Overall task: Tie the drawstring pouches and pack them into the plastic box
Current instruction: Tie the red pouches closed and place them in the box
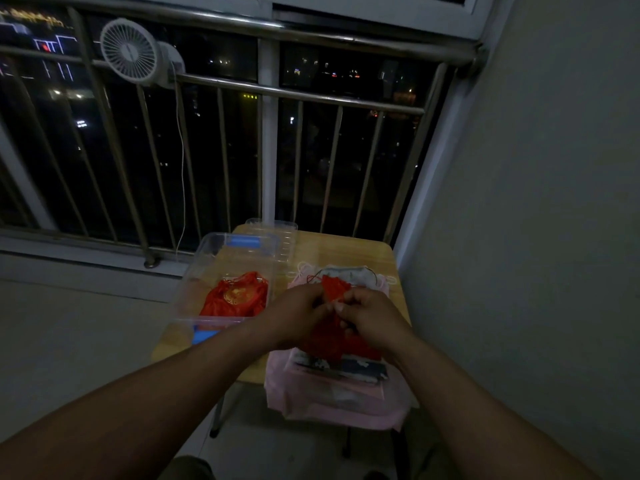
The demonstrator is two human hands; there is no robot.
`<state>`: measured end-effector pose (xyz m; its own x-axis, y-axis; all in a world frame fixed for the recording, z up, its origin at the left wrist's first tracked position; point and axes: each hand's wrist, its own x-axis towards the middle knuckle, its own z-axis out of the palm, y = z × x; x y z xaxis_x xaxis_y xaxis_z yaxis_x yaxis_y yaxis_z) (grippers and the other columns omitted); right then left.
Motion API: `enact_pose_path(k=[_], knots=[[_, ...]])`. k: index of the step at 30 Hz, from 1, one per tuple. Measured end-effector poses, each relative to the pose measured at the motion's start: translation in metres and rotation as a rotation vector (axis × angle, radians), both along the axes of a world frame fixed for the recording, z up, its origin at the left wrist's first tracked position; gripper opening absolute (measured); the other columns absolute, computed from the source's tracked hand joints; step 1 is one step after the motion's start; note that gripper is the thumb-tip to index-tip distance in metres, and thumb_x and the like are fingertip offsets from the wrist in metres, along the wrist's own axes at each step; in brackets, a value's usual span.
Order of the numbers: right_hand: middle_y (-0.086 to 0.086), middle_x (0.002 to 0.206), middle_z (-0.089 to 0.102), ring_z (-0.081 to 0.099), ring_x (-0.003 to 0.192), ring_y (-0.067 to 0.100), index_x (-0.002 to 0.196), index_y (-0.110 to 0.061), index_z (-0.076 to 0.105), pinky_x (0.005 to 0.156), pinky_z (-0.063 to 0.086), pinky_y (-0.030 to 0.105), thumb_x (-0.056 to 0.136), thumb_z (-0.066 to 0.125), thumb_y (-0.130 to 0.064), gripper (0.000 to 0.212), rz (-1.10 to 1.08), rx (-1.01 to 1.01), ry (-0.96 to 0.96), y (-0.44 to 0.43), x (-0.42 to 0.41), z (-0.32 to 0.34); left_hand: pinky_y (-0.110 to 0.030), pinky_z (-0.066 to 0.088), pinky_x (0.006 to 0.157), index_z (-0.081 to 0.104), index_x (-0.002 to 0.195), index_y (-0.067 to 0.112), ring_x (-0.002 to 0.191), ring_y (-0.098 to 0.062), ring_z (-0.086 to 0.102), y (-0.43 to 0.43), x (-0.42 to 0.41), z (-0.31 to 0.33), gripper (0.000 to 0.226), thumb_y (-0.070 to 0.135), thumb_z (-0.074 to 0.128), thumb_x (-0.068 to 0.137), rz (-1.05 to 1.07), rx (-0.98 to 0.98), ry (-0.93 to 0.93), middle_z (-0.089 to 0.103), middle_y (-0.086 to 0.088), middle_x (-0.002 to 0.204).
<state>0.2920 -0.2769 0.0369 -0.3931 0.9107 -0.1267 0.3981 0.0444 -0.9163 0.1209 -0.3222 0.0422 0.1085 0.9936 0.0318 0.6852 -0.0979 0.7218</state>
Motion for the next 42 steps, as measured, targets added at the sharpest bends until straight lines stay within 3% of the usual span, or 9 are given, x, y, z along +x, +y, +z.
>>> enact_pose_path(k=[4,7,11,14,17,20,27,38,42], knots=[[0.003,0.077,0.064,0.060,0.068,0.009,0.091,-0.010,0.067,0.059,0.050,0.017,0.102,0.059,-0.010,0.013,0.032,0.014,-0.003,-0.001,0.000,0.001,-0.025,0.041,0.055,0.068,0.085,0.010,0.063,-0.015,0.050,0.003,-0.001,0.005,0.027,0.022,0.054,0.105,0.060,-0.208,-0.220,0.057,-0.003,0.072],[0.006,0.078,0.066,0.062,0.068,0.011,0.097,-0.009,0.069,0.063,0.052,0.021,0.102,0.060,-0.012,0.011,0.042,0.007,-0.001,0.001,0.003,0.000,-0.016,0.047,0.056,0.075,0.096,0.005,0.069,-0.005,0.061,0.006,-0.004,0.007,0.023,0.024,0.063,0.100,0.051,-0.244,-0.242,0.070,-0.003,0.085],[0.010,0.085,0.070,0.064,0.077,0.017,0.090,-0.014,0.071,0.072,0.055,0.030,0.101,0.061,-0.013,0.015,0.048,-0.024,0.046,0.005,0.006,0.000,-0.028,0.060,0.083,0.075,0.099,0.005,0.095,-0.017,0.072,0.009,-0.005,0.001,0.020,0.025,0.072,0.095,0.056,-0.151,-0.262,0.076,-0.008,0.100],[0.013,0.089,0.070,0.063,0.077,0.017,0.086,-0.014,0.071,0.071,0.054,0.030,0.101,0.061,-0.011,0.018,0.055,-0.055,0.084,0.007,0.009,-0.002,-0.038,0.061,0.091,0.075,0.097,0.009,0.099,-0.021,0.071,0.010,-0.005,-0.005,0.015,0.024,0.073,0.094,0.018,-0.101,-0.268,0.075,-0.008,0.099],[0.008,0.082,0.067,0.061,0.073,0.015,0.085,-0.012,0.070,0.068,0.052,0.028,0.101,0.062,-0.012,0.018,0.063,-0.084,0.125,0.005,0.012,-0.002,-0.032,0.060,0.083,0.073,0.095,0.010,0.093,-0.019,0.070,0.009,-0.006,-0.007,0.010,0.021,0.073,0.094,0.001,-0.059,-0.264,0.074,-0.005,0.095],[0.007,0.079,0.065,0.060,0.073,0.014,0.088,-0.010,0.069,0.069,0.052,0.027,0.101,0.063,-0.012,0.015,0.069,-0.104,0.153,0.004,0.013,-0.002,-0.015,0.050,0.063,0.071,0.093,0.012,0.072,0.001,0.062,0.009,-0.008,-0.007,0.006,0.017,0.073,0.095,-0.019,-0.058,-0.278,0.068,0.004,0.084],[0.003,0.075,0.067,0.062,0.073,0.012,0.086,-0.013,0.070,0.072,0.052,0.026,0.099,0.065,-0.015,0.014,0.126,-0.117,0.145,0.005,0.014,-0.002,-0.013,0.048,0.064,0.071,0.093,0.019,0.073,0.005,0.062,0.011,-0.017,-0.015,0.004,0.018,0.074,0.094,-0.054,-0.127,-0.378,0.069,0.014,0.079],[0.010,0.078,0.072,0.067,0.069,0.014,0.102,-0.004,0.072,0.068,0.057,0.027,0.098,0.066,-0.011,0.010,0.177,0.037,-0.075,0.008,0.007,-0.001,-0.012,0.051,0.065,0.068,0.115,0.005,0.097,-0.011,0.068,0.007,-0.023,-0.015,0.025,0.024,0.069,0.098,-0.048,-0.319,-0.360,0.073,-0.009,0.113],[0.016,0.089,0.076,0.069,0.071,0.015,0.102,0.000,0.073,0.070,0.060,0.031,0.097,0.068,-0.009,0.011,0.182,-0.004,-0.059,0.010,0.006,0.000,-0.030,0.054,0.086,0.066,0.106,0.008,0.112,-0.024,0.067,0.008,-0.024,-0.019,0.017,0.022,0.071,0.096,-0.046,-0.359,-0.393,0.072,-0.011,0.112]])
